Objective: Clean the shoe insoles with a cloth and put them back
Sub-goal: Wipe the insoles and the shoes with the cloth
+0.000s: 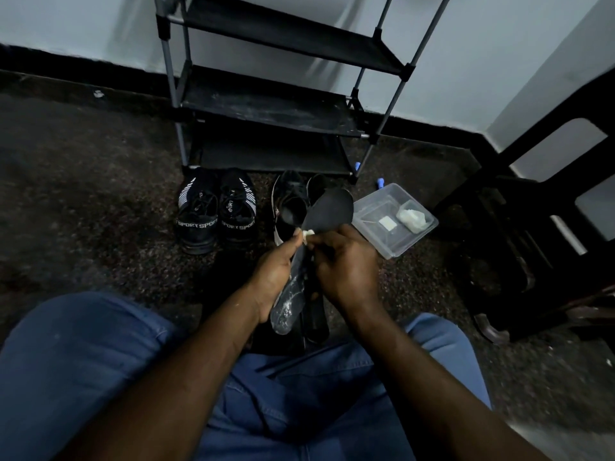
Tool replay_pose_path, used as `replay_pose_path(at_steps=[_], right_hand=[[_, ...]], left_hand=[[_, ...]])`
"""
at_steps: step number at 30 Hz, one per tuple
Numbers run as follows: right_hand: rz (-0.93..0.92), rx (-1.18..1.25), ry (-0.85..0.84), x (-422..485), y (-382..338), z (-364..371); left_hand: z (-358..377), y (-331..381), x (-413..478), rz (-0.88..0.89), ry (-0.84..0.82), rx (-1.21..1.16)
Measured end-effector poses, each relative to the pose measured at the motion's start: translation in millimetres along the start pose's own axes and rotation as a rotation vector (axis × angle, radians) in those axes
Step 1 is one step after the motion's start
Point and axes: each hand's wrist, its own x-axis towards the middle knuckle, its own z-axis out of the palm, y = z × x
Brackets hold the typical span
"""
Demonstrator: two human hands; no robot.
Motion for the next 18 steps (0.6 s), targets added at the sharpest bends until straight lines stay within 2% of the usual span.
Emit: replay_pose_path(at_steps=[4, 9, 15, 18], right_hand=[[-0.020, -0.013, 0.043, 15.4, -9.3, 2.1], [-0.117, -0.064, -0.028, 6.3, 4.2, -4.3], [0.024, -0.132, 0.102, 31.6, 23.3, -16.6], [0.049, -0.050, 0.069, 23.5, 18.9, -17.7]], left_hand=[[2.2, -1.1, -6.6, 0.023, 0.020, 0.033], [-3.3, 7.1, -3.8, 0.035, 0.026, 0.083], [1.1, 8.6, -5.0, -0.049, 0.013, 0.229], [-0.3, 6.2, -3.3, 0.032, 0.023, 0.234]])
